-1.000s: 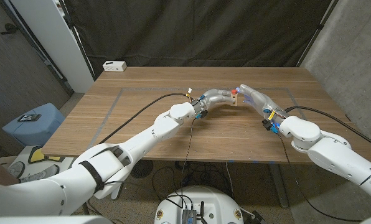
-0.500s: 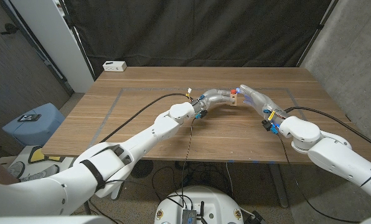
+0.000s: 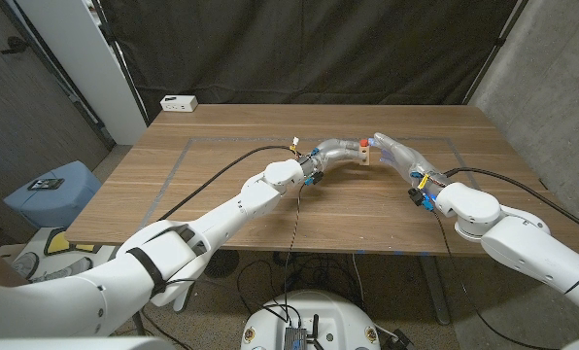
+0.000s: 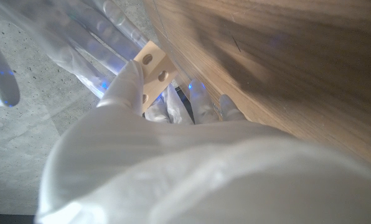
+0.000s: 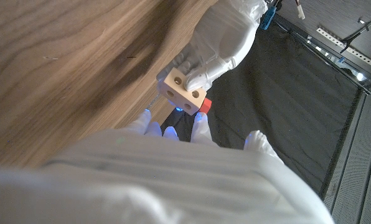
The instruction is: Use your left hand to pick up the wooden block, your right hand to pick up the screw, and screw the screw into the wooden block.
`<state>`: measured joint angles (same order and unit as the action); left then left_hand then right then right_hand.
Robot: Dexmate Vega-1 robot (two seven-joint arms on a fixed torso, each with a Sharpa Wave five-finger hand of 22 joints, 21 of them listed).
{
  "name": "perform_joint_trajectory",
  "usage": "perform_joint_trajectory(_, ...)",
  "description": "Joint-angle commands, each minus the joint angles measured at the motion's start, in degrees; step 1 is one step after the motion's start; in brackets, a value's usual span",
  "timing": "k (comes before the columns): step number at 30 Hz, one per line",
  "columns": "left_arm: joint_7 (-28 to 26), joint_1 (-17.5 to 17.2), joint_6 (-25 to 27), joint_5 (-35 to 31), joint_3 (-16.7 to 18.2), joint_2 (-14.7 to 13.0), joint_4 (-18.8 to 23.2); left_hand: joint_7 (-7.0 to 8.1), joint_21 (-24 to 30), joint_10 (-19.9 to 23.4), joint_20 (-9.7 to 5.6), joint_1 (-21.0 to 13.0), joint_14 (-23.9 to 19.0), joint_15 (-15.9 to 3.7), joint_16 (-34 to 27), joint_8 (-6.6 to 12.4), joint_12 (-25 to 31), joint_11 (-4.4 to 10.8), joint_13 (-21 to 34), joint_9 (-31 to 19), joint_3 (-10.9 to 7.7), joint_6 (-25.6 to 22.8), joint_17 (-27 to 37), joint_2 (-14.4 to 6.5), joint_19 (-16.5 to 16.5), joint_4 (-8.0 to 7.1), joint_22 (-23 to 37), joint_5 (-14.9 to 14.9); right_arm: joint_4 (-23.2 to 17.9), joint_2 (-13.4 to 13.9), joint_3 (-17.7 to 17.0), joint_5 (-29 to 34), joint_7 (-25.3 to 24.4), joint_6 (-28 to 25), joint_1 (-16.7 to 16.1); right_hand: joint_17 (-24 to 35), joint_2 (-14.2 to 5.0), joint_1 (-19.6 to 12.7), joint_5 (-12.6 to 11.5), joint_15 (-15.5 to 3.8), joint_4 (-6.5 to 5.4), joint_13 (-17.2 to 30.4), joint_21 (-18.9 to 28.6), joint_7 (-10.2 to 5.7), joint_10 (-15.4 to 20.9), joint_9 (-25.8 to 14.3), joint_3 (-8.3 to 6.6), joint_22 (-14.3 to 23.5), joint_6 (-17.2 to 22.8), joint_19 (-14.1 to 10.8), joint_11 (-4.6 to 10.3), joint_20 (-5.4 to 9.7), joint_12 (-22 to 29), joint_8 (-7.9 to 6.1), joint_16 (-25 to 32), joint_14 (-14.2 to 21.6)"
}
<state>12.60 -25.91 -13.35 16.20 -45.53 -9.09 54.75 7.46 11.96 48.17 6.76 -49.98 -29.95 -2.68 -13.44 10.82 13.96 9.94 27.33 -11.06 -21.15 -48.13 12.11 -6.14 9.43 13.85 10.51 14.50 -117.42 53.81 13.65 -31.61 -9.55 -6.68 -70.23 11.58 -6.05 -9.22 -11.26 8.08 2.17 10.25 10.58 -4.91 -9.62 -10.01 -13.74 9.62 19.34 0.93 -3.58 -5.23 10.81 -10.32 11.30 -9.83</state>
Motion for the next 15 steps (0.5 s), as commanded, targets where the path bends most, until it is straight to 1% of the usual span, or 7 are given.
perform_joint_trajectory(1,0.4,0.2,-0.4,0.0,0.0,0.1,-0.4,-1.77,0.1,0.6,-0.06,0.4,-0.4,-1.42,-0.3,0.54,0.9,-0.17,1.3,-0.1,-4.75,-2.2,0.2,-1.3,0.5,-4.7,0.1,0.5,-1.4,0.3,-0.3,0.4,-0.9,-0.4,-1.1,0.1,-0.07,0.4,-0.4,0.36,-0.05,0.2,0.3,-0.17,-1.5,-0.2,-0.34,0.1,0.5,0.3,-0.38,-0.14,0.2,-0.31,0.4,-3.9)
perform_joint_trajectory(15,-0.1,-1.0,0.2,-0.2,0.1,-1.2,2.5,-1.75,0.1,0.5,0.0,0.4,-0.3,-1.46,-0.4,0.57,0.8,-0.14,1.3,-0.1,-4.75,-2.2,0.3,-1.3,0.5,-4.67,0.1,0.5,-3.2,0.5,-0.5,1.0,-1.5,-0.3,-2.3,0.1,-0.07,0.5,-0.4,0.35,-0.02,0.2,0.3,-0.14,-1.5,-0.2,-0.41,0.1,0.7,0.4,-0.49,-0.12,0.2,-0.35,0.4,-3.9)
